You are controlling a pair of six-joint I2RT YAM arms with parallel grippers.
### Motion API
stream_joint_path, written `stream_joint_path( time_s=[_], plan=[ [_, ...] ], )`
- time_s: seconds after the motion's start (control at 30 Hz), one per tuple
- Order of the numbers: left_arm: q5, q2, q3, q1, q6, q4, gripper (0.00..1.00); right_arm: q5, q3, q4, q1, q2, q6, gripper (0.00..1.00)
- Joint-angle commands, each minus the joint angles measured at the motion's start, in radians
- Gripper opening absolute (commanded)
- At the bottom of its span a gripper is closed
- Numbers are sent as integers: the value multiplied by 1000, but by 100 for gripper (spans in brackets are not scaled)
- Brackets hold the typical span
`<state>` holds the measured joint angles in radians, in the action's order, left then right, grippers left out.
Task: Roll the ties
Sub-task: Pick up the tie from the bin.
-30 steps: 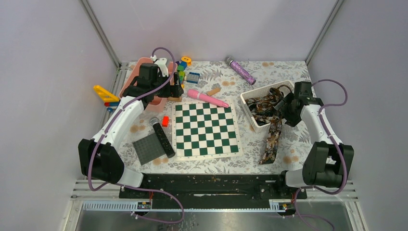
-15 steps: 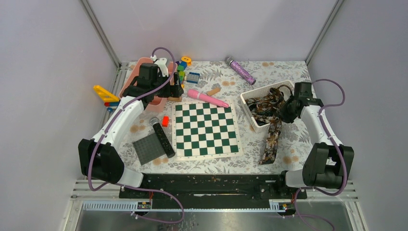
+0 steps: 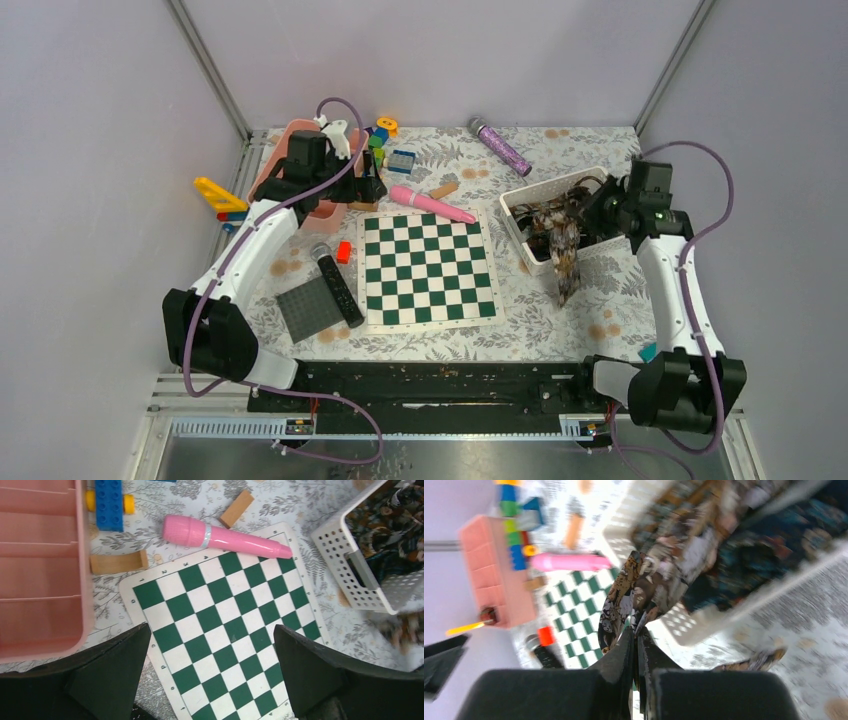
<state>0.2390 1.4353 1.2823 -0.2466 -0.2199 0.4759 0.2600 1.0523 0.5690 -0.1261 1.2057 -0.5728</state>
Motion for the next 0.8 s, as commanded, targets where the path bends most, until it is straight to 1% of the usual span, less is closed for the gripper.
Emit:
stream_joint_path(
  time_s=[0.0, 0.03, 0.1, 0.2, 0.33, 0.5, 0.63, 0.77],
  plan=[
    [142, -55, 8, 29, -51, -106, 99, 183, 170, -76, 47, -35, 18, 0],
    [159, -67, -4, 39, -64, -132, 99, 175, 206, -60, 80, -29, 25, 0],
    [186, -91, -28, 58, -91, -181, 99, 157, 289, -32, 184, -14, 41, 0],
    [196, -123, -41, 66, -99, -205, 99, 174, 394, -12, 282, 25, 39, 0],
    [188, -178, -56, 66, -102, -220, 99, 204, 530, 9, 353, 66, 29, 0],
    [145, -273, -93, 66, -107, -223, 99, 315, 715, 59, 413, 134, 16, 0],
    [116, -346, -129, 68, -116, -219, 99, 327, 882, 140, 500, 212, 36, 0],
    [110, -417, -170, 67, -142, -211, 99, 302, 1046, 200, 579, 300, 34, 0]
  ],
)
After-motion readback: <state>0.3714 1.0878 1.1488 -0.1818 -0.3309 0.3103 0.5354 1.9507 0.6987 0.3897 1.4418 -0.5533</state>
